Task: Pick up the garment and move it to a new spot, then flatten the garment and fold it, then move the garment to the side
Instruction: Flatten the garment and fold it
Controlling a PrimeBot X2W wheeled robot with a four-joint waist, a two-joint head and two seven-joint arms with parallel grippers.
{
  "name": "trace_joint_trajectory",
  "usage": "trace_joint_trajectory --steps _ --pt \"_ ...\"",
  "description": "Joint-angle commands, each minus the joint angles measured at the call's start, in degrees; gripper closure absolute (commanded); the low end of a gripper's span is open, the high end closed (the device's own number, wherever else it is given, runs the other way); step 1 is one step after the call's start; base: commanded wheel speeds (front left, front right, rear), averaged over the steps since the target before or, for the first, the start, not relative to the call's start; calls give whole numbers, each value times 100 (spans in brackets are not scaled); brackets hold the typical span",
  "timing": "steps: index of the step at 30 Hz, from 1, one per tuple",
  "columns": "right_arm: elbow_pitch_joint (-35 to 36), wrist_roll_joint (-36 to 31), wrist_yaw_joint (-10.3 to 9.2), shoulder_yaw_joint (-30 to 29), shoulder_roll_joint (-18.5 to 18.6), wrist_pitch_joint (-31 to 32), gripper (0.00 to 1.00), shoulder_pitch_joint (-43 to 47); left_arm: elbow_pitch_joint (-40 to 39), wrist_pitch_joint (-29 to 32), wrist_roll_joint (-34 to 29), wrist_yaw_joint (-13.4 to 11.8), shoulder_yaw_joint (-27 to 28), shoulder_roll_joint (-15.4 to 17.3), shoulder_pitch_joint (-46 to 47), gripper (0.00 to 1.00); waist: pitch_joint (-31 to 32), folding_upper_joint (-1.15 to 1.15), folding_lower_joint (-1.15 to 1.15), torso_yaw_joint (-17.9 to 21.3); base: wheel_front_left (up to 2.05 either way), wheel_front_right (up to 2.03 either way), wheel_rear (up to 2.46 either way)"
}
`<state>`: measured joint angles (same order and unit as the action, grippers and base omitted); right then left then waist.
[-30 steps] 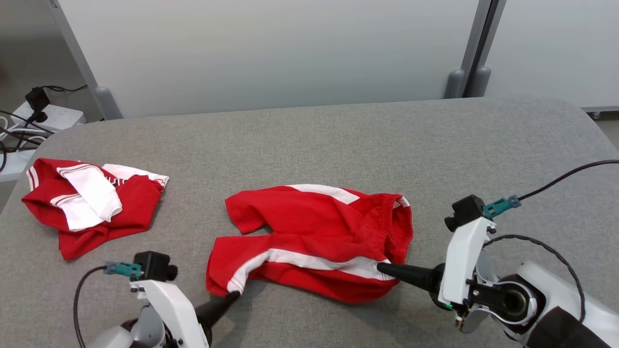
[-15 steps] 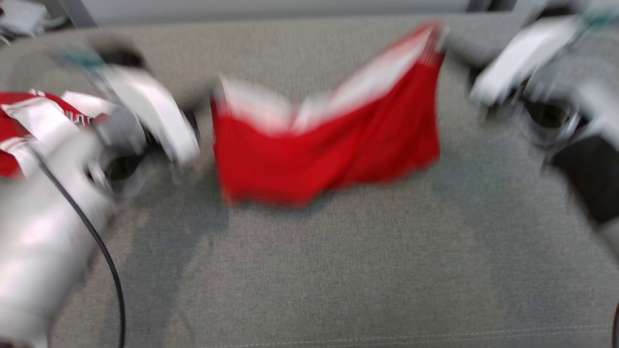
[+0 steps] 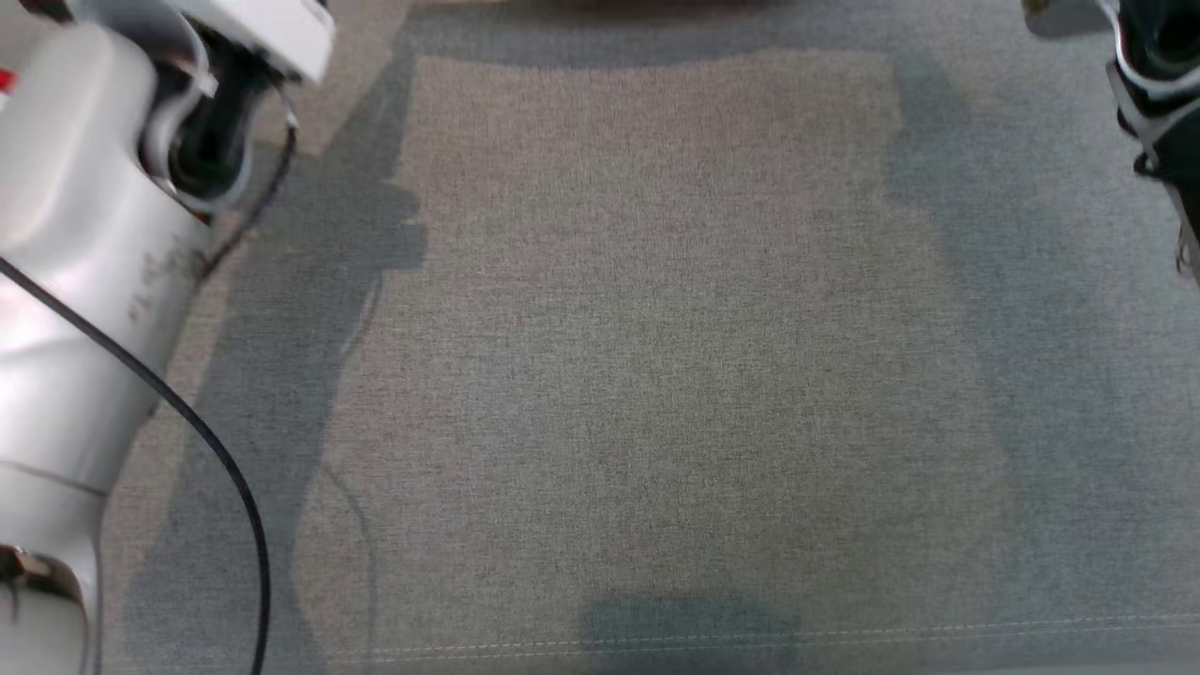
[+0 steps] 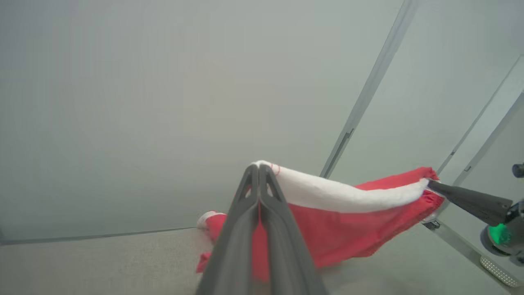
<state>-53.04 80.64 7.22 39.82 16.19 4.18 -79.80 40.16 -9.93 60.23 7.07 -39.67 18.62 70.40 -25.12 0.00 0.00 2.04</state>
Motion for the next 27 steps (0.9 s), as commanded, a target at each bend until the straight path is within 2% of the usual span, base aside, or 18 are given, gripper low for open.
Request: trace_joint_trajectory --steps 1,5,10,14,20,27 --pt "114 85 26 76 40 133 100 420 -105 -146 110 39 4 210 -237 100 -193 0 0 22 0 0 0" --pt "331 234 26 222 212 376 100 1058 -181 -350 335 40 -241 246 -806 100 -220 0 0 31 0 0 0" --pt "861 488 26 347 555 453 100 2108 -275 -494 593 41 -452 298 -1788 100 51 0 0 21 0 0 0" --pt "1352 612 26 366 743 239 100 2716 -507 -504 458 41 12 255 -2408 100 388 0 0 15 0 0 0" --pt "1797 724 26 451 813 -1 100 3406 -875 -506 19 41 554 50 -3441 100 1059 0 0 5 0 0 0" --pt "1976 718 26 688 861 -111 100 4056 -1069 -506 -283 41 687 -86 -4467 100 1917 0 0 -66 0 0 0"
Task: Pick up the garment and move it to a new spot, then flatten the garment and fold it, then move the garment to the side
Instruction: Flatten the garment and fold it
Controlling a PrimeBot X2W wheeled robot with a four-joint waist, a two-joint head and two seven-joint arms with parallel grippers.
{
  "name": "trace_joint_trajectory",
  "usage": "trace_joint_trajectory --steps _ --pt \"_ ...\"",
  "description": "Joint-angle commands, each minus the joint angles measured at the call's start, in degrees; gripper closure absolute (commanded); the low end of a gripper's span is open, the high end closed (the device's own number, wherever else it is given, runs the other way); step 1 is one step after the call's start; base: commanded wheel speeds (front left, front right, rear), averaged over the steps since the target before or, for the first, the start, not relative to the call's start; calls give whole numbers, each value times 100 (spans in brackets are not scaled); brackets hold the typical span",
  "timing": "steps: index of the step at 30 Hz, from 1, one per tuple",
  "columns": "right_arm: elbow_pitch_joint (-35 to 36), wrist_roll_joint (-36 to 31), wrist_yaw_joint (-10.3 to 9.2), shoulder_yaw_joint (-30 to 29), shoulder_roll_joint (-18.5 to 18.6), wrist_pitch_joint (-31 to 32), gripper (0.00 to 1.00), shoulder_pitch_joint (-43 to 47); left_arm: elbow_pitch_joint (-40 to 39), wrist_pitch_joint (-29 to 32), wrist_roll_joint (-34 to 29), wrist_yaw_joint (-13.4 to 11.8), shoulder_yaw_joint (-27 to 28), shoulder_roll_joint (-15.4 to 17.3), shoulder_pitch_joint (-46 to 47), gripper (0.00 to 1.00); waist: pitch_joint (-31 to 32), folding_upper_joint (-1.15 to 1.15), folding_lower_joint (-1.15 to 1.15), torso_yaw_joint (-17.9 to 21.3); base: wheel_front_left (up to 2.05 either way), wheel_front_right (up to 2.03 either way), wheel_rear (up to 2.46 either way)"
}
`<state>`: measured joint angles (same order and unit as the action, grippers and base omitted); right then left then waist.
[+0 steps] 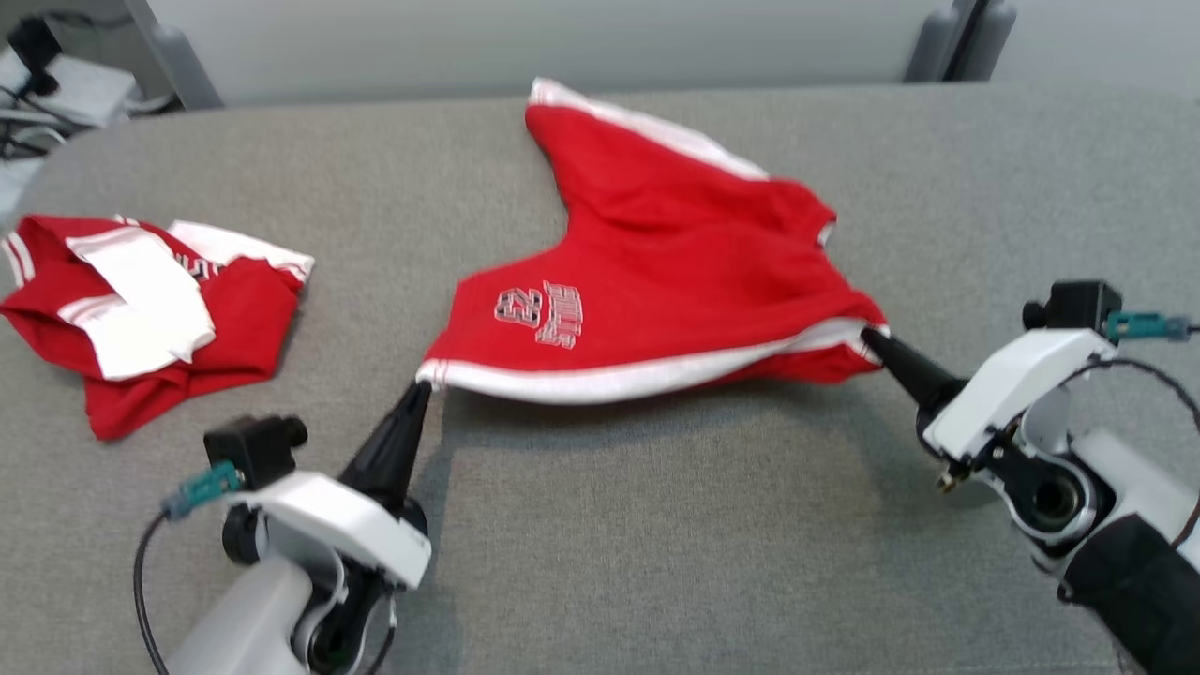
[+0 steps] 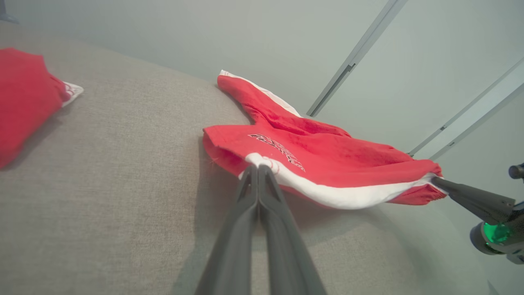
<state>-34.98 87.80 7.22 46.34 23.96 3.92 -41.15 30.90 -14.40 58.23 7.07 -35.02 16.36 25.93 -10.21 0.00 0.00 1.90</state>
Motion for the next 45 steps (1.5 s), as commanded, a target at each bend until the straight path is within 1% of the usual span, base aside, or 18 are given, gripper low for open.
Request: trace_joint_trajectory --steps 1,5,13,18,19,21,25,26,28,30,31,32,33,35,37,38,42,45 --pt "195 -16 26 86 93 -94 100 280 -147 -59 -101 41 221 141 -150 100 533 0 0 -60 0 0 0" --pt "253 -17 26 248 97 -126 100 641 -157 -59 -102 41 253 151 -615 100 897 0 0 -67 0 0 0" --pt "667 102 26 472 262 41 100 1220 -328 -60 50 41 61 319 -1248 100 1152 0 0 -10 0 0 0" --pt "1174 250 26 635 633 536 100 1498 -753 258 515 42 -335 699 -1563 100 1126 0 0 47 0 0 0" --pt "1174 250 26 635 633 536 100 1498 -753 258 515 42 -335 699 -1563 100 1126 0 0 47 0 0 0" --pt "1430 305 26 715 829 828 100 1552 -1088 575 724 42 -479 952 -1558 100 1038 0 0 52 0 0 0" --pt "2102 563 26 801 1230 1623 100 1456 -2013 1817 1334 42 -746 1577 -1187 100 648 0 0 14 0 0 0" --pt "2317 654 26 750 1394 1976 100 1180 -2443 2718 2000 42 -736 1771 -791 100 344 0 0 -24 0 0 0" --pt "2234 795 26 635 1398 2300 100 733 -2556 3837 2753 11 -727 1876 -265 100 -6 0 0 -44 0 0 0" --pt "1799 840 26 491 1257 2539 100 40 -2361 4733 3347 -293 -622 1795 490 100 -408 0 0 -58 0 0 0" --pt "1472 813 26 367 1116 2520 100 -405 -2158 4854 3385 -408 -477 1721 996 100 -614 0 0 -62 0 0 0" --pt "1057 707 26 154 935 2254 100 -941 -1879 4627 3193 -494 -251 1637 1580 100 -824 0 0 -56 0 0 0" --pt "628 507 26 -34 739 1891 100 -1526 -1601 4194 2800 -487 -43 1571 2209 100 -1024 0 0 -47 0 0 0" --pt "-205 54 26 -417 326 885 100 -2662 -1108 3022 2145 -379 420 1275 3315 100 -1355 0 0 -35 0 0 0" --pt "-712 -296 26 -513 -29 322 100 -3463 -752 2078 1570 -199 594 1042 4099 100 -1494 0 0 -44 0 0 0" --pt "-895 -410 26 -536 -154 104 100 -3705 -596 1809 1340 -108 536 953 4333 100 -1470 0 0 -62 0 0 0" --pt "-1339 -567 26 -478 -348 -33 100 -4098 -160 1162 863 25 283 763 4832 100 -1409 0 0 -108 0 0 0" --pt "-1546 -629 26 -346 -314 83 100 -4065 -17 1019 879 37 23 698 4839 100 -1443 0 0 -146 0 0 0"
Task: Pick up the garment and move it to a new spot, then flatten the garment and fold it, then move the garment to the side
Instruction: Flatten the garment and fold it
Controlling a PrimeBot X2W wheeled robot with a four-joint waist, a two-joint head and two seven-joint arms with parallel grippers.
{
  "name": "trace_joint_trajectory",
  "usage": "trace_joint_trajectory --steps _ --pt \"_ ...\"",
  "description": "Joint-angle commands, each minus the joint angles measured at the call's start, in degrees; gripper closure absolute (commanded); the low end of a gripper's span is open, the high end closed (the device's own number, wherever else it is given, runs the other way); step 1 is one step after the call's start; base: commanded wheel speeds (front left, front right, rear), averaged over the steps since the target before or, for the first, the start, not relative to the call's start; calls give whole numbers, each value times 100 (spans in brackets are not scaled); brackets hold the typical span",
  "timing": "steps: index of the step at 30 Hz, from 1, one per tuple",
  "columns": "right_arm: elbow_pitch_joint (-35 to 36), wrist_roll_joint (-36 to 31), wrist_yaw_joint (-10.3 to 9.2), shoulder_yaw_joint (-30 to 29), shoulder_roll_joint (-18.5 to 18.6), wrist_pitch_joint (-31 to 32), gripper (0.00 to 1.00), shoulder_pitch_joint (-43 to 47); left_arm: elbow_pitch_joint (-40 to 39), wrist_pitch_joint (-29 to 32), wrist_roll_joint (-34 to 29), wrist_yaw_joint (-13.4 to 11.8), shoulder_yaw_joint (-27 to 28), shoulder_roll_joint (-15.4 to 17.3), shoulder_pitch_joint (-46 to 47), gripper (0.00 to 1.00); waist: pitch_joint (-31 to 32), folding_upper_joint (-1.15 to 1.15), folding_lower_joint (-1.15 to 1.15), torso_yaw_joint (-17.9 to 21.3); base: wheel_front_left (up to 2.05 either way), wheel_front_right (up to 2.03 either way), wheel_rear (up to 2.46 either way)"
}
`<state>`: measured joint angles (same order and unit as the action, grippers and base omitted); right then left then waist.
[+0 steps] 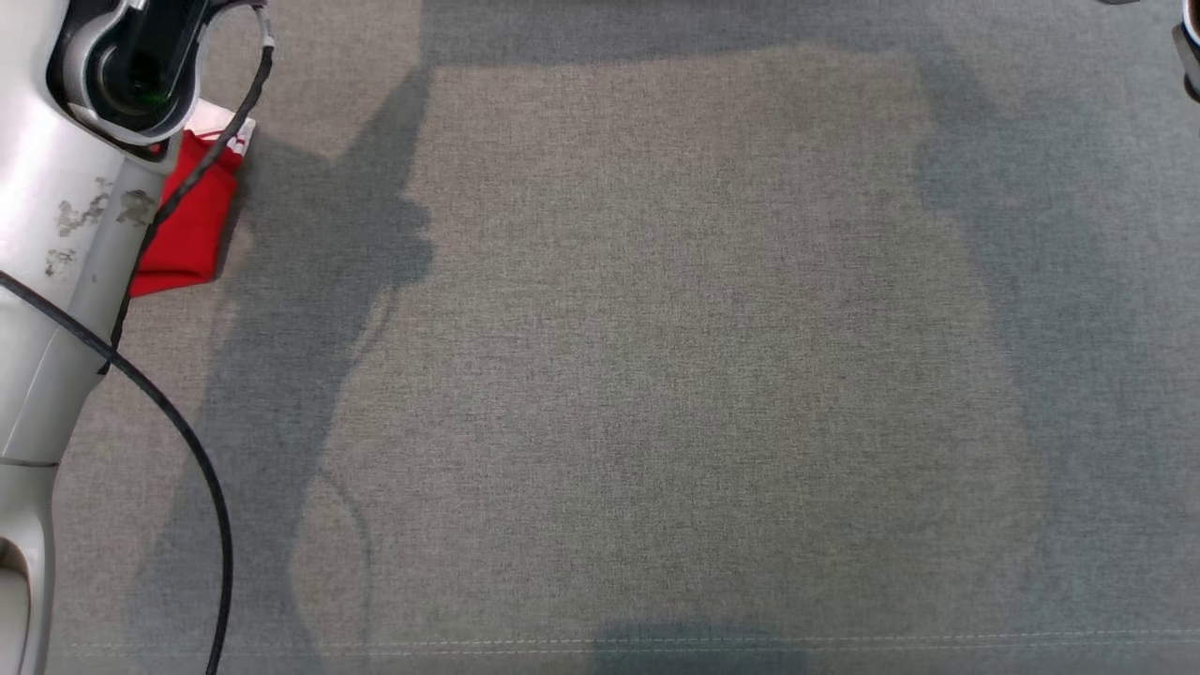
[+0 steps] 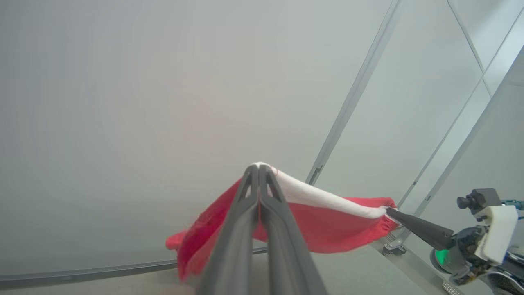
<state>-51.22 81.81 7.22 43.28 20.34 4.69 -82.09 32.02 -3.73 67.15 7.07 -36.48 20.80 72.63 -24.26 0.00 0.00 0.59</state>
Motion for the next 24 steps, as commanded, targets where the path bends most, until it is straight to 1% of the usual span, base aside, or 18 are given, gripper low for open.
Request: trace_joint_trajectory --steps 1,5,8,10,12,15,17,19,24 --pt "41 -34 26 -17 74 18 100 61 -141 -113 12 38 88 265 147 100 -81 0 0 -33 0 0 0" --pt "31 29 26 90 166 108 100 393 -270 -457 228 40 -209 359 -171 100 -266 0 0 -78 0 0 0" --pt "222 139 26 207 302 272 100 845 -484 -637 414 40 -603 436 -649 100 -284 0 0 -113 0 0 0" --pt "421 255 26 284 422 405 100 1237 -588 -766 524 41 -892 525 -1076 100 -194 0 0 -126 0 0 0" --pt "652 377 26 332 560 480 100 1629 -654 -931 712 41 -1020 583 -1500 100 -61 0 0 -140 0 0 0" --pt "1006 499 26 401 764 463 100 2192 -693 -1076 758 41 -1185 676 -2039 100 194 0 0 -162 0 0 0" --pt "1247 588 26 449 861 465 100 2556 -737 -1111 778 41 -1220 682 -2357 100 378 0 0 -166 0 0 0" --pt "1368 651 26 457 894 459 100 2735 -760 -1118 776 41 -1184 680 -2511 100 474 0 0 -165 0 0 0" --pt "1788 773 26 565 985 329 100 3519 -872 -1124 506 41 -790 521 -3390 100 968 0 0 -136 0 0 0"
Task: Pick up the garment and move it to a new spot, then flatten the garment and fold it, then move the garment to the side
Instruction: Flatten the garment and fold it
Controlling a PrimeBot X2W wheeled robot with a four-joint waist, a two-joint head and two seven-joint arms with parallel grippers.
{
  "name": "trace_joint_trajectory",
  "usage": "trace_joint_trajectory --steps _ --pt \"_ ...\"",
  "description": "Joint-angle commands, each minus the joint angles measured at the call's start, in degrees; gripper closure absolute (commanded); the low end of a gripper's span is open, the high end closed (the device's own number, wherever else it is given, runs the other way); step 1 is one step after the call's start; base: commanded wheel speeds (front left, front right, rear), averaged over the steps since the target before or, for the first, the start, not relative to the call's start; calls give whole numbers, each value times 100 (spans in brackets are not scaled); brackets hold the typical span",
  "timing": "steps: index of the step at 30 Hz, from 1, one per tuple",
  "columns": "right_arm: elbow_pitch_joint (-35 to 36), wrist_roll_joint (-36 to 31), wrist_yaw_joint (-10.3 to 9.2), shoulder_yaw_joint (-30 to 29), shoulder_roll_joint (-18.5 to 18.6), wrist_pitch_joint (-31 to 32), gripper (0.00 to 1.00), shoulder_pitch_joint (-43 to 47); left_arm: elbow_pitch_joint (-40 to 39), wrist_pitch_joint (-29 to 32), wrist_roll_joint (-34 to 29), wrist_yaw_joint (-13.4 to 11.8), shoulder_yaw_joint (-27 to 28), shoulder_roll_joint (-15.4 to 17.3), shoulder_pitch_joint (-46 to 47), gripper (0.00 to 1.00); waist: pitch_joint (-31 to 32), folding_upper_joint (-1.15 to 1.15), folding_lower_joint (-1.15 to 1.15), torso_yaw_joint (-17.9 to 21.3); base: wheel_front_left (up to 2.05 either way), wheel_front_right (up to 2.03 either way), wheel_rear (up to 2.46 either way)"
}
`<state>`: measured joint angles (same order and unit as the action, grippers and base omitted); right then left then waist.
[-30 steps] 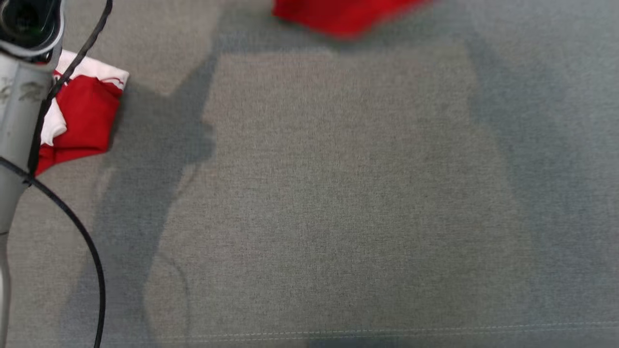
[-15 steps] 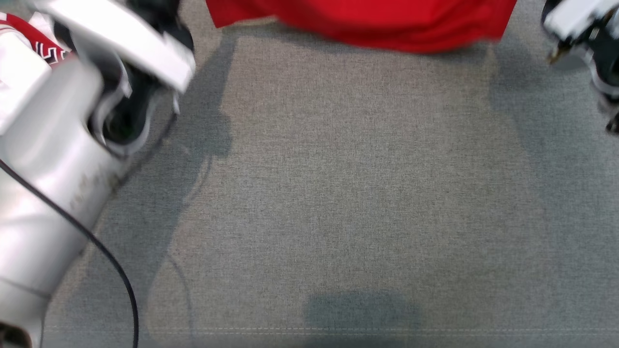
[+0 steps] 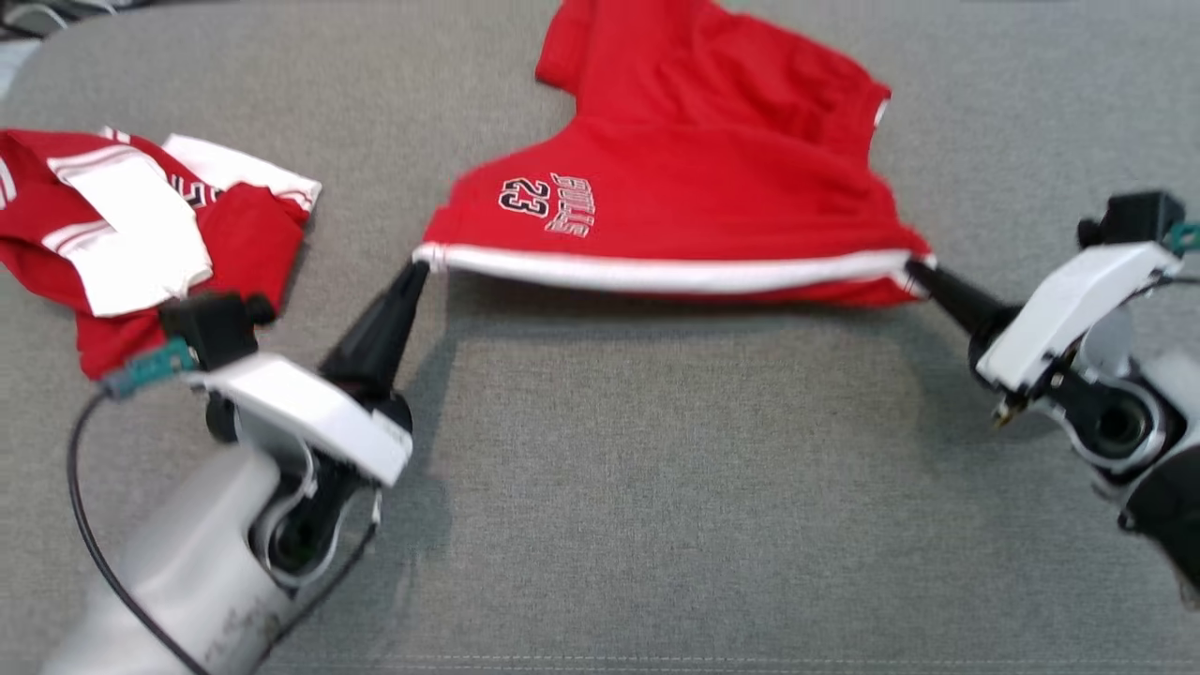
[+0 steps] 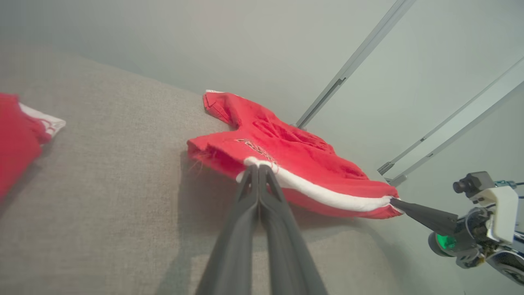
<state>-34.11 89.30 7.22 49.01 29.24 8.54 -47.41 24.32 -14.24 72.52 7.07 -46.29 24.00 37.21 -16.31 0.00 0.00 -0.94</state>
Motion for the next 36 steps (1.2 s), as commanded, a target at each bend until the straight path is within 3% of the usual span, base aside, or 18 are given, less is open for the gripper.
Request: trace_joint_trajectory --steps 1,10,23,24,25,26,32,36 --pt "130 24 26 33 92 -81 100 192 -94 -73 -98 41 257 158 -20 100 272 0 0 28 0 0 0" --pt "240 -19 26 323 42 -289 100 1049 206 -75 -482 41 403 -182 -1144 100 873 0 0 166 0 0 0" --pt "208 -88 26 578 -39 -505 100 1634 518 -75 -1167 42 837 -423 -2005 100 1255 0 0 290 0 0 0" --pt "181 -118 26 599 -48 -548 66 1659 557 -75 -1240 42 879 -446 -2040 79 1278 0 0 290 0 0 0" --pt "153 -165 26 624 -56 -606 0 1674 606 -75 -1312 42 898 -471 -2077 28 1294 0 0 291 0 0 0" --pt "133 -218 26 661 -64 -652 0 1687 650 -75 -1380 42 910 -495 -2106 0 1307 0 0 290 0 0 0" --pt "58 -448 26 803 -11 -992 0 1747 928 -75 -1868 42 1220 -559 -2223 0 1406 0 0 290 0 0 0" --pt "21 -589 26 770 111 -1470 0 1776 924 -75 -2426 42 1811 -646 -2322 0 1486 0 0 292 0 0 0"
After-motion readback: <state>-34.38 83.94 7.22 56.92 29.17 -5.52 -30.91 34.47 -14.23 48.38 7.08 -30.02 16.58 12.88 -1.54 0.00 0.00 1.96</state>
